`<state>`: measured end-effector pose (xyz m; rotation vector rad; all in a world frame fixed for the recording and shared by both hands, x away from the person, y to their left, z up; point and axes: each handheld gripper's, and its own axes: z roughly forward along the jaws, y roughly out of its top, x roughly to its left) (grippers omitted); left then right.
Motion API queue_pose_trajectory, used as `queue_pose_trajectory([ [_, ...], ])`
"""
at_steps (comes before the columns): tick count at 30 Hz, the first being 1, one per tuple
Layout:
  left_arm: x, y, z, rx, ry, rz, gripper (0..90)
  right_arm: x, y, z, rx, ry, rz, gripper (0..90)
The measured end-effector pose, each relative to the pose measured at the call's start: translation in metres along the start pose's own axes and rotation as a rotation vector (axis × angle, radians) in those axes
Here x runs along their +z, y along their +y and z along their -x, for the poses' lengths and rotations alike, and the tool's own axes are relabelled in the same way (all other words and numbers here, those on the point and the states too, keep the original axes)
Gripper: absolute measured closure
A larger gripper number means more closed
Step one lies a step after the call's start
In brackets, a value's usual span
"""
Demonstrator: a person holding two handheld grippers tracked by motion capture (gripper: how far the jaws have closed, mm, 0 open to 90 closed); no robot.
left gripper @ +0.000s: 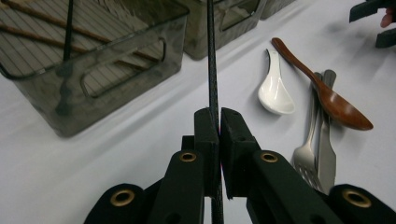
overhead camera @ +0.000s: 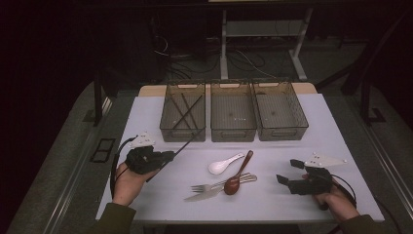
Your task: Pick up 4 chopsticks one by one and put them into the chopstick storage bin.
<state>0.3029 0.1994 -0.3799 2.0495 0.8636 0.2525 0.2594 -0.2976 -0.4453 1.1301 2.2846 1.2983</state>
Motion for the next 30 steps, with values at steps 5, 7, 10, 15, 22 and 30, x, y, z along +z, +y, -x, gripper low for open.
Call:
queue_pose_trajectory([
  [5, 0.003, 0.010, -0.004, 0.007, 0.004, 0.010, 84.8, 0.001, 0.000, 0.000, 0.007, -0.003, -0.001, 17.1],
  [7, 0.004, 0.013, -0.005, 0.007, 0.010, 0.013, 84.9, 0.001, 0.000, 0.001, 0.008, -0.004, -0.002, 17.1],
  [10, 0.007, 0.018, -0.008, 0.009, 0.013, 0.019, 84.8, 0.000, 0.000, 0.001, 0.008, -0.006, -0.001, 17.1],
  [15, 0.011, 0.026, -0.012, 0.012, 0.016, 0.023, 84.8, 0.000, -0.001, 0.002, 0.011, -0.008, 0.000, 17.1],
  [22, 0.017, 0.041, -0.019, 0.010, 0.025, 0.039, 84.8, -0.001, -0.001, 0.002, 0.014, -0.010, 0.001, 17.1],
  [30, 0.025, 0.057, -0.026, 0.013, 0.037, 0.043, 84.8, -0.001, -0.001, 0.003, 0.016, -0.012, 0.003, 17.1],
])
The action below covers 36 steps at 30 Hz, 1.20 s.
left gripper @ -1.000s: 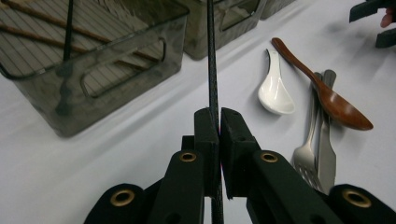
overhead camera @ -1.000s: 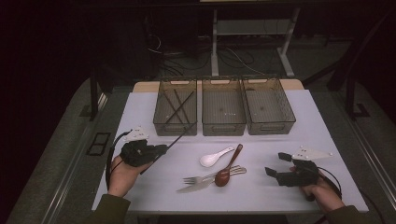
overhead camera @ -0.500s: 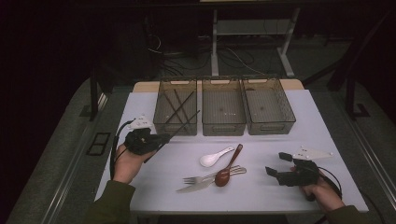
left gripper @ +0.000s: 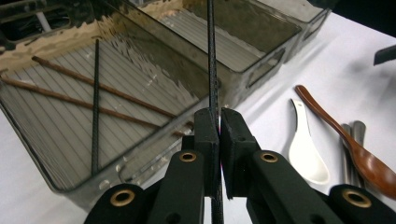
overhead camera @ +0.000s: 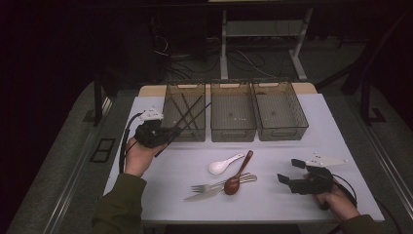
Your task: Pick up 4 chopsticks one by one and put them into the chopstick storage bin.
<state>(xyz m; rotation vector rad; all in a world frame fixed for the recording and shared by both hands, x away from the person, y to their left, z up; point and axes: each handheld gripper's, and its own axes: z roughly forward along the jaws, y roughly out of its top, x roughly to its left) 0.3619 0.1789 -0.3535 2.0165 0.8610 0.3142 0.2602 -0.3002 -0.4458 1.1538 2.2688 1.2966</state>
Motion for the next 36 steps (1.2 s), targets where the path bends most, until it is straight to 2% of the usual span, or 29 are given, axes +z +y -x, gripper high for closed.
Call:
queue_pose_trajectory([
  [10, 0.013, 0.016, -0.015, -0.025, 0.019, 0.027, 84.8, -0.001, 0.000, 0.001, 0.001, -0.001, 0.003, 17.1],
  [22, 0.028, 0.037, -0.030, -0.035, 0.073, 0.037, 84.8, -0.002, 0.000, 0.001, 0.004, -0.002, 0.006, 17.1],
  [33, 0.045, 0.050, -0.053, -0.045, 0.135, 0.031, 84.8, -0.002, 0.000, 0.001, 0.005, -0.001, 0.007, 17.1],
  [36, 0.051, 0.050, -0.059, -0.074, 0.138, 0.049, 84.8, -0.002, 0.000, 0.001, 0.005, 0.000, 0.009, 17.1],
])
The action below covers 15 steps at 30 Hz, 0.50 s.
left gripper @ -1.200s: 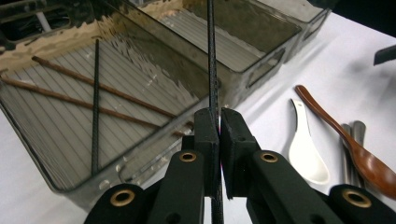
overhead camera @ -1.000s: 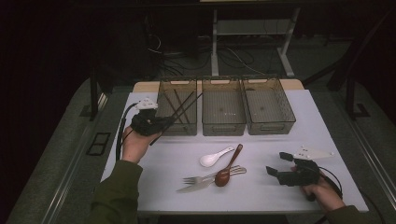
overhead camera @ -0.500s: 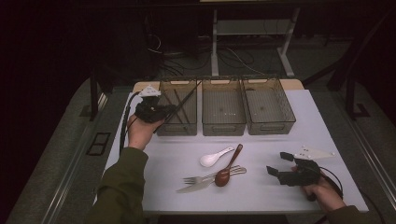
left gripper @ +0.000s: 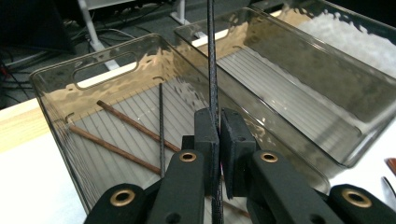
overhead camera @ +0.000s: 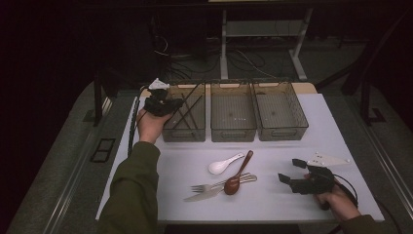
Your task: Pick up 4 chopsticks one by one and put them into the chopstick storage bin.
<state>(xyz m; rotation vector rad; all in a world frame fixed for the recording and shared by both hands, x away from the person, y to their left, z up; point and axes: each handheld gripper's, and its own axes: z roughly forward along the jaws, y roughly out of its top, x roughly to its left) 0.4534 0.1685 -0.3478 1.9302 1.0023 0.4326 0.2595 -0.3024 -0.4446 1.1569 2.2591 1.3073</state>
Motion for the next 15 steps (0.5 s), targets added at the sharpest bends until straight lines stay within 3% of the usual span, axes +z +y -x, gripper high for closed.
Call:
queue_pose_trajectory([
  [15, 0.029, -0.011, -0.019, -0.026, 0.060, -0.078, 84.7, -0.001, 0.000, 0.000, -0.003, 0.005, 0.006, 17.0],
])
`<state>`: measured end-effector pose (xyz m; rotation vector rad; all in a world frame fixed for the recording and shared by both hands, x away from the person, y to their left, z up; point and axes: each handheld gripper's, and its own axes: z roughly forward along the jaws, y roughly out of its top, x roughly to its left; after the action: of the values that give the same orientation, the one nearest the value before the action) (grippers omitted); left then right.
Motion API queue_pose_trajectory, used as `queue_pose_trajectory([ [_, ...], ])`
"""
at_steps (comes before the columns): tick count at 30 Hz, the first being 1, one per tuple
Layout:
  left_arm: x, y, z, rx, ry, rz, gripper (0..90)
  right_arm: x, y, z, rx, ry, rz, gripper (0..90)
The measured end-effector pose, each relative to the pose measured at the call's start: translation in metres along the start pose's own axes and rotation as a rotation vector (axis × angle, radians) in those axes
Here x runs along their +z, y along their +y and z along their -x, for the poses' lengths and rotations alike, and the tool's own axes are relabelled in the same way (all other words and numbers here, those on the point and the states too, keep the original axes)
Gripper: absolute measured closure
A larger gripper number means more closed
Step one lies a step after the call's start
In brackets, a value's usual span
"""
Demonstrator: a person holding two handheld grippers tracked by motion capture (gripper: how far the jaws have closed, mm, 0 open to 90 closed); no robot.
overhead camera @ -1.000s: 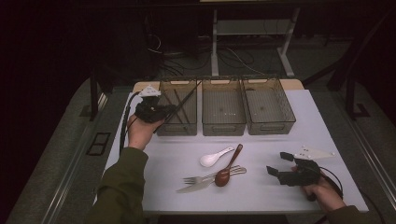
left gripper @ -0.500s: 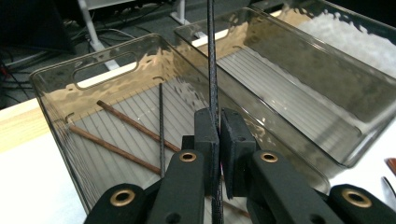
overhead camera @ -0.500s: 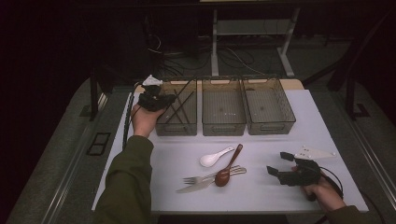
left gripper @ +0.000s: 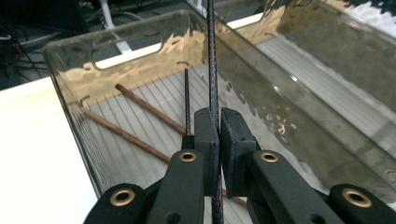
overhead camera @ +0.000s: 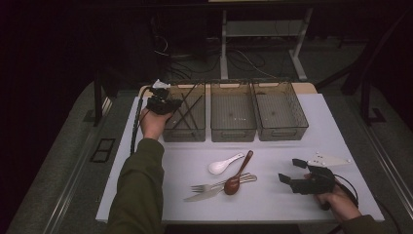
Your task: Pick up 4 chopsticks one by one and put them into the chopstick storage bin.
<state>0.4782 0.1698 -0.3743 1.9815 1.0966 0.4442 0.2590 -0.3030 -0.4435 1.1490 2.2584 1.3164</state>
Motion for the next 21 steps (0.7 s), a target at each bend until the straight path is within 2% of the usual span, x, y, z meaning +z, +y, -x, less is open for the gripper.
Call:
queue_pose_trajectory([
  [4, 0.008, -0.003, 0.001, -0.003, 0.003, -0.039, 84.6, 0.000, 0.000, 0.000, 0.000, 0.001, 0.001, 17.1],
  [8, 0.012, -0.005, 0.001, 0.010, 0.029, -0.075, 83.9, 0.000, 0.000, 0.000, 0.001, 0.000, 0.001, 17.0],
  [10, 0.012, -0.005, 0.002, 0.028, 0.050, -0.072, 79.3, 0.000, 0.000, 0.000, 0.000, 0.001, 0.001, 17.1],
  [13, 0.010, -0.003, 0.003, 0.038, 0.057, -0.063, 70.2, 0.000, 0.000, 0.000, 0.002, 0.000, 0.002, 17.1],
  [21, 0.005, -0.001, 0.005, 0.024, 0.040, -0.031, 57.5, 0.000, 0.000, 0.000, 0.000, 0.000, 0.001, 17.0],
])
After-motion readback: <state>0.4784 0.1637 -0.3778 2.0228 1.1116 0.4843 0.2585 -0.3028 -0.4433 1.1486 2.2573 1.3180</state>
